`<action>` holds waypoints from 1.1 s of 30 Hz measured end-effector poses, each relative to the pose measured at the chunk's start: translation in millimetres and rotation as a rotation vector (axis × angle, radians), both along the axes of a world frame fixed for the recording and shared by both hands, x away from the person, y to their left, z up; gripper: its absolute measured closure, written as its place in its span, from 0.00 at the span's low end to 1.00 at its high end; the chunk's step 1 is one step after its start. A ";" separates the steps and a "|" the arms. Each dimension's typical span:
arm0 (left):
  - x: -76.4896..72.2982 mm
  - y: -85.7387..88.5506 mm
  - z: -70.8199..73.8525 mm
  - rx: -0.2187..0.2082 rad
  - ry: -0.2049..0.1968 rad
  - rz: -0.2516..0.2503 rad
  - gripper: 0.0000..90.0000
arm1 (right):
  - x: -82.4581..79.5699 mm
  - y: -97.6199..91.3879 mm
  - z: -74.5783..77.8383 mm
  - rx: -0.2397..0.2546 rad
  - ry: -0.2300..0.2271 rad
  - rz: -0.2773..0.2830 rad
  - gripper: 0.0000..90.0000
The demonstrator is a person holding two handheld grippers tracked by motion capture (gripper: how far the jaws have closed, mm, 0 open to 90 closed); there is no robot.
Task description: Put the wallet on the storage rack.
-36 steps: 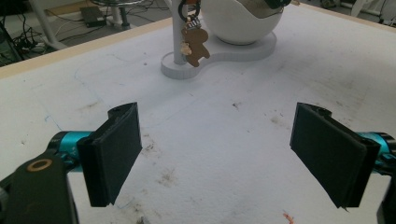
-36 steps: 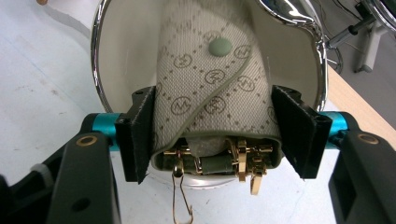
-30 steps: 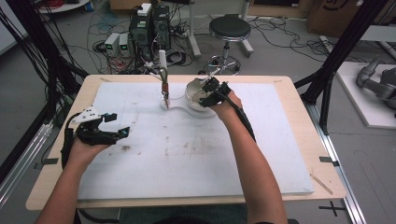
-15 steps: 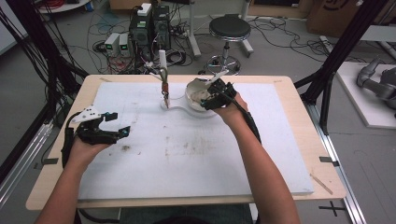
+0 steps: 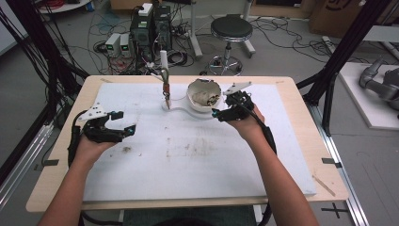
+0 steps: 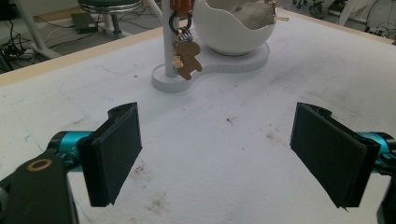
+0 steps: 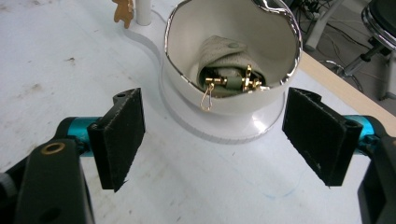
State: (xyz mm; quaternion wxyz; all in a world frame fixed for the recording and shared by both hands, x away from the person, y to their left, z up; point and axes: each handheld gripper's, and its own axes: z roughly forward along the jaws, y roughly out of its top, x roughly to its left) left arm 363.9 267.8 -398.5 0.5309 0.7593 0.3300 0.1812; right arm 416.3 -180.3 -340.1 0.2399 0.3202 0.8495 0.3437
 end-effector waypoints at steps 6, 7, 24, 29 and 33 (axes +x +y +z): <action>3.5 -4.3 -0.3 -0.006 0.001 -0.009 0.18 | -25.6 -28.7 -8.0 0.075 -0.019 -0.014 0.23; 4.6 -4.7 -1.0 -0.006 0.003 -0.009 0.18 | -29.3 -32.8 -10.0 0.079 -0.030 -0.016 0.23; 4.9 -11.8 -3.6 0.014 0.011 -0.015 0.18 | -57.3 -79.6 -48.0 0.165 -0.037 -0.090 0.23; 6.1 -13.6 -4.9 0.011 0.019 -0.011 0.18 | -59.0 -81.4 -54.9 0.183 -0.034 -0.092 0.22; 5.2 -14.6 -4.9 0.024 0.027 -0.003 0.18 | -56.4 -81.2 -58.7 0.182 -0.016 -0.091 0.22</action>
